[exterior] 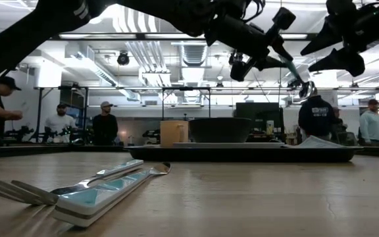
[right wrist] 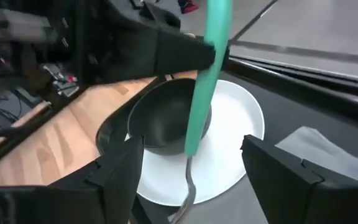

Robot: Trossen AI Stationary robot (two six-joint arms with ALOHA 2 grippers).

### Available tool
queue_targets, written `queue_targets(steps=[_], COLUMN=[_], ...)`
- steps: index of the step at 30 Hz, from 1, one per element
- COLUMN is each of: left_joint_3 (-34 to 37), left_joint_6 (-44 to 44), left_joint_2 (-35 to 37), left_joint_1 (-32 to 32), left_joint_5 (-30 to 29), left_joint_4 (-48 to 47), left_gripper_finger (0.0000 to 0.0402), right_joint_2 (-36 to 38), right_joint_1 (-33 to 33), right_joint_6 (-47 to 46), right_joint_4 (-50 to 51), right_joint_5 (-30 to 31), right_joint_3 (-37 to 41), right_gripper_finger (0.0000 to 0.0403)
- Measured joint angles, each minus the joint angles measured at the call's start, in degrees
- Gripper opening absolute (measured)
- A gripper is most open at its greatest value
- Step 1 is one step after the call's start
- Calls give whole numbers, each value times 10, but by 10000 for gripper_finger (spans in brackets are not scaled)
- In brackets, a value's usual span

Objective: Set up tray
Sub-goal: Put the green spoon on the gray napkin on the black tray

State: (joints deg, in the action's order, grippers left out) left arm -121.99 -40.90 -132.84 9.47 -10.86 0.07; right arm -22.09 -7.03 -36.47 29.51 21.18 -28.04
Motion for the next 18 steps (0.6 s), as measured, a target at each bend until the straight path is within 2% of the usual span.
queue_targets(steps=[4, 11, 16, 18], left_joint_3=[0, 0, 0, 0], left_joint_6=[16, 20, 20, 20], left_joint_2=[0, 0, 0, 0], left_joint_1=[0, -2, -5, -5], left_joint_5=[3, 24, 29, 37], left_joint_4=[21, 59, 63, 62], left_gripper_finger=[51, 51, 51, 51], right_joint_2=[-7, -34, -59, -69], right_joint_1=[0, 0, 0, 0], right_joint_6=[22, 46, 67, 67], right_joint_4=[-20, -32, -71, -78], right_joint_5=[2, 48, 51, 70], right_joint_3=[3, 4, 4, 4], right_gripper_finger=[248, 226, 212, 203])
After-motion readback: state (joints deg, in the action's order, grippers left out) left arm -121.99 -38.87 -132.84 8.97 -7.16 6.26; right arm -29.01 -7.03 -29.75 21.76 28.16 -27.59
